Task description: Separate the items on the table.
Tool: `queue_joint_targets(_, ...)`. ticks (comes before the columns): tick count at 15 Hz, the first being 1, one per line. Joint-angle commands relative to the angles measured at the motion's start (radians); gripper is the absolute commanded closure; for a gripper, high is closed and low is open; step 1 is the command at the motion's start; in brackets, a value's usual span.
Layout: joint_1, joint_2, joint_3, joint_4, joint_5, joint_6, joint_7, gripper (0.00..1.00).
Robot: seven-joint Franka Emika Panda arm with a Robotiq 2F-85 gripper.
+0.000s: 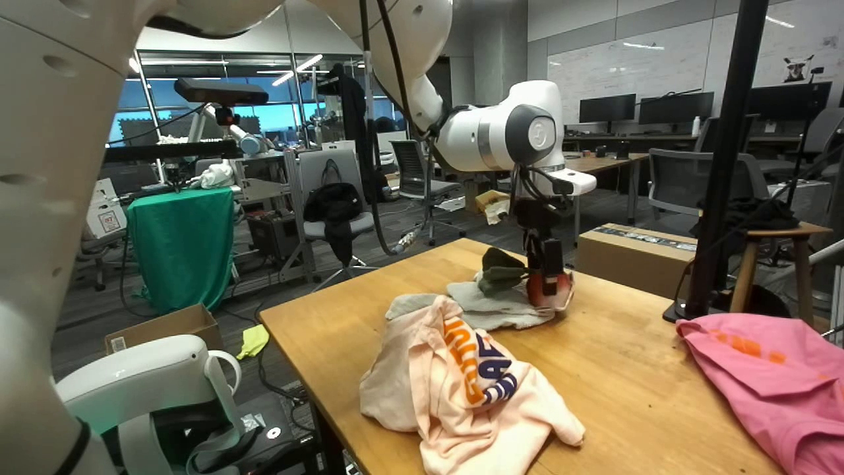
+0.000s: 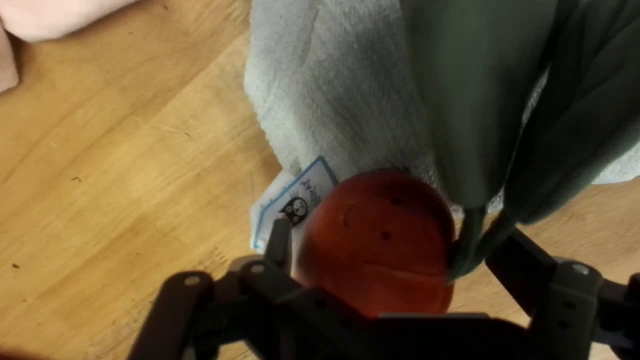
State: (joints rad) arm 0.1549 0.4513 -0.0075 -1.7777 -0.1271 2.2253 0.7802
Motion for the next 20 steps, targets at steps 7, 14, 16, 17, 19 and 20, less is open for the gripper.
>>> queue_joint_targets(7,0.014,-0.064,-0.01,-0.07,0.015,-0.004,0.061,0.71)
queue_joint_targets(14,0.016,-0.103,-0.008,-0.106,0.002,-0.007,0.065,0.97)
queue_joint_targets(16,0.02,-0.137,-0.003,-0.122,-0.002,-0.024,0.059,0.95)
queue_joint_targets(17,0.021,-0.16,0.0,-0.132,-0.003,-0.033,0.054,0.95)
queue_joint_targets(19,0.026,-0.213,0.009,-0.149,-0.007,-0.061,0.05,0.95)
queue_joint_targets(20,0.03,-0.242,0.013,-0.153,-0.014,-0.079,0.053,0.95)
